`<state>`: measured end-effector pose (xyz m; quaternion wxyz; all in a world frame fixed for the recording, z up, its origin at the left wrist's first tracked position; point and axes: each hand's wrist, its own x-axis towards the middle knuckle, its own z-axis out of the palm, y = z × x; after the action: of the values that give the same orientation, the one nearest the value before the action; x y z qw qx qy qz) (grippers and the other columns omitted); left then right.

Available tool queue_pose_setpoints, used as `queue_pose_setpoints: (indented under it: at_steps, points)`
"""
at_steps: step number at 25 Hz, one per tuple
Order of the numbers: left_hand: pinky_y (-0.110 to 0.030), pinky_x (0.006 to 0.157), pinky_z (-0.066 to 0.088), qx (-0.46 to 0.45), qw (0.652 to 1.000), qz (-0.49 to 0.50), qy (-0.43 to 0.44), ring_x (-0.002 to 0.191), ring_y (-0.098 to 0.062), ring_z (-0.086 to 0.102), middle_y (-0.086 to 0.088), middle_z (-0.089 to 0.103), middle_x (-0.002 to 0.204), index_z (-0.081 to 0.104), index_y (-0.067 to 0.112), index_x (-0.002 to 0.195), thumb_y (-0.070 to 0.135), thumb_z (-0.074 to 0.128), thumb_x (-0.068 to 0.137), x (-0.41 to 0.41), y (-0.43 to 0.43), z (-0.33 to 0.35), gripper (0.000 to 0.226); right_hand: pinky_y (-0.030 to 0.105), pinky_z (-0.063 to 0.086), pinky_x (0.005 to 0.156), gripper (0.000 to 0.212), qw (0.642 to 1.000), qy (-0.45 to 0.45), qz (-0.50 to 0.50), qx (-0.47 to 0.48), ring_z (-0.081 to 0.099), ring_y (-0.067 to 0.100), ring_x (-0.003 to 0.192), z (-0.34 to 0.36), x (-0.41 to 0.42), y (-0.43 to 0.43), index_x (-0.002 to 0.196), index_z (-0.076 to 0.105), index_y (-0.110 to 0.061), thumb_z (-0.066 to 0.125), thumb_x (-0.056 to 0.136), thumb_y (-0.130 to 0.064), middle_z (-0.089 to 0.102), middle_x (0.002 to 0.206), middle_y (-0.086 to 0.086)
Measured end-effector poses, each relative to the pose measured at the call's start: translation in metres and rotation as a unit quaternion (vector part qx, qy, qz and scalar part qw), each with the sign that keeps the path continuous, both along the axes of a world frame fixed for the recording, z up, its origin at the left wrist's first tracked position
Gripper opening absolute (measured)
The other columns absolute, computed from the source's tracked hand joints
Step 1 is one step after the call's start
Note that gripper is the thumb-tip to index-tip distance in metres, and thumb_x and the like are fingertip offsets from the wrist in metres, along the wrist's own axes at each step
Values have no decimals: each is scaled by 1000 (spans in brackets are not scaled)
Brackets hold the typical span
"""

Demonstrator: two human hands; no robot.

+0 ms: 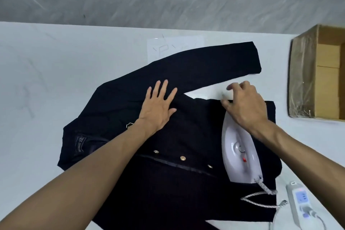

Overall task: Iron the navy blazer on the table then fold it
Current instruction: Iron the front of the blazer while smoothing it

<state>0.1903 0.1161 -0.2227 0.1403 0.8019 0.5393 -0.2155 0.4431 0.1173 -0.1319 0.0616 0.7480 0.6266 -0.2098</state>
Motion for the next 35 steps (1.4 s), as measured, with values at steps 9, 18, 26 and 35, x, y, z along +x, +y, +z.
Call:
queue_pose_setpoints:
  at_steps: [9, 18, 26, 35]
  points:
    - [-41, 123, 13, -13, 955, 269, -124, 151, -32, 8, -20, 9, 163, 19, 8, 155, 35, 48, 102, -8, -41, 38, 66, 34, 37, 62, 30, 968, 47, -147, -199, 52, 27, 71, 18, 29, -122, 93, 38, -8, 44, 100, -36, 62, 97, 16]
    - [-44, 124, 12, 86, 909, 395, -105, 151, -37, 6, -22, 7, 163, 18, 3, 155, 26, 43, 104, -79, -49, 24, 62, 39, 44, 62, 34, 991, 130, -2, 37, 55, 32, 71, 48, -38, -21, 104, 49, -16, 50, 94, -49, 61, 75, 5]
    - [-38, 124, 3, 61, 922, 372, -89, 153, -30, -5, -19, -9, 164, -10, 1, 155, 57, 40, 99, -130, -32, -10, 94, 36, 34, 64, 40, 955, 59, 287, 34, 60, 36, 82, -3, -188, 32, 131, 39, -11, 38, 102, -38, 67, 94, 12]
    - [-37, 125, 8, 200, 809, 525, -172, 153, -18, 9, -5, 18, 165, 16, 9, 157, 32, 24, 108, -130, -36, -35, 55, 34, 27, 53, 54, 920, -29, 386, 55, 42, 27, 61, -28, -245, 40, 152, 11, -37, 36, 104, -31, 58, 84, 2]
